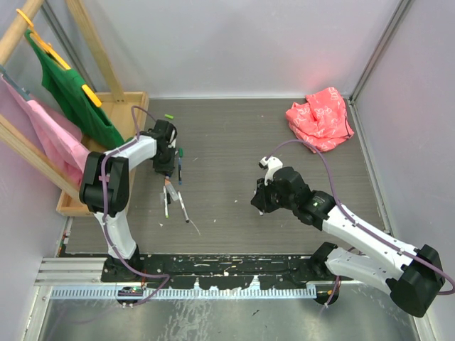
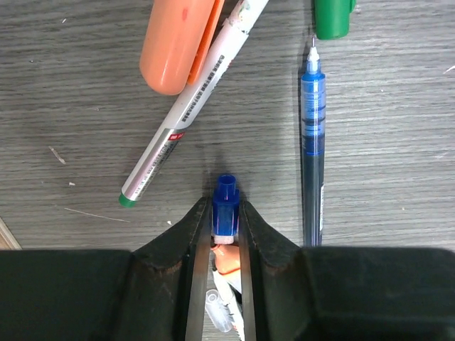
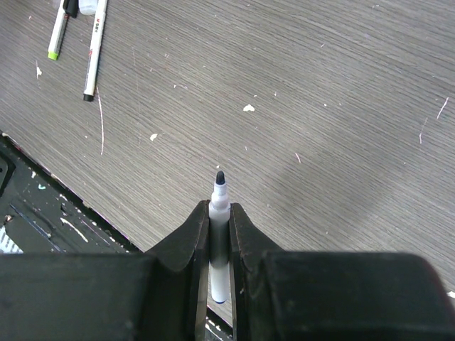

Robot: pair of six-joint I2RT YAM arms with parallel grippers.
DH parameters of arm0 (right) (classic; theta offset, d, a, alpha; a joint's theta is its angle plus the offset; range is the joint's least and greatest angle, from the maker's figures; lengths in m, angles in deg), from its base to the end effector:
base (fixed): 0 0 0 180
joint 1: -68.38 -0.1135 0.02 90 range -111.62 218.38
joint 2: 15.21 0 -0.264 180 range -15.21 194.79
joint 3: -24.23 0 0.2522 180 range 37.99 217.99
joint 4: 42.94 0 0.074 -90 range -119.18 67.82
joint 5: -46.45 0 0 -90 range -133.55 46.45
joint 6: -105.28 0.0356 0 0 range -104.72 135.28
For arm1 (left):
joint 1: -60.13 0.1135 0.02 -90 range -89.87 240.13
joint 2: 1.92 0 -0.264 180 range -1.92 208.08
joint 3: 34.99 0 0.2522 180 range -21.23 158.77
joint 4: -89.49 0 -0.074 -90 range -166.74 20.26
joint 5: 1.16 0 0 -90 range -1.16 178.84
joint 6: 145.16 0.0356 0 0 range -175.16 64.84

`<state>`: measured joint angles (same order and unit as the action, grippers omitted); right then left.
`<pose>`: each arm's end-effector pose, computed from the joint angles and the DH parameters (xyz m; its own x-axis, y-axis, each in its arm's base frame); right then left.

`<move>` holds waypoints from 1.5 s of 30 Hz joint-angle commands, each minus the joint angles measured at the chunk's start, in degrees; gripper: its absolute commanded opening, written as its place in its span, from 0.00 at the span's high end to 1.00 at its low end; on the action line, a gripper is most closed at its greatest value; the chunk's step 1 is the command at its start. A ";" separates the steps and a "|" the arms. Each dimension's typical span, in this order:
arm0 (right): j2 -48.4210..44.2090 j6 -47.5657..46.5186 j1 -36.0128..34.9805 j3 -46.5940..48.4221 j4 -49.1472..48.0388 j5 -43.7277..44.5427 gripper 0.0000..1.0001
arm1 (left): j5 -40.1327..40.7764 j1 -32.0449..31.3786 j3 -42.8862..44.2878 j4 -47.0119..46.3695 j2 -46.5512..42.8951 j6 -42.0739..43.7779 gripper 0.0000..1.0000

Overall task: Insert the pens into the pen caps
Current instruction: Pick up the pen cap from the center of the board, then place the pen cap at the center of the board.

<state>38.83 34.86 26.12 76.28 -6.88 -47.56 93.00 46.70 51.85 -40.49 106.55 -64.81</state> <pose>0.1488 0.1385 0.2509 -0.6683 -0.1555 -0.7275 -0.5176 0.7996 0.3045 0.3630 -0.0840 0.1670 -0.9452 0.0538 -0.3219 0.0517 0.9985 0.0151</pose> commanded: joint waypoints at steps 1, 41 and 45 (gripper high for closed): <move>-0.87 -0.66 0.19 -0.05 -2.54 -0.56 1.00 | -1.13 0.36 1.85 -1.23 0.09 0.10 0.79; -32.28 9.25 0.19 -0.88 9.82 15.97 1.00 | 6.80 -34.94 11.22 -7.22 4.80 -17.91 1.00; -32.81 10.17 0.19 -0.39 11.57 16.03 1.00 | 6.84 -35.50 11.47 -7.80 6.19 -18.33 0.99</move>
<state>6.22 43.21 26.14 75.38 3.35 -32.48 98.62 11.55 60.48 -44.89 113.10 -81.60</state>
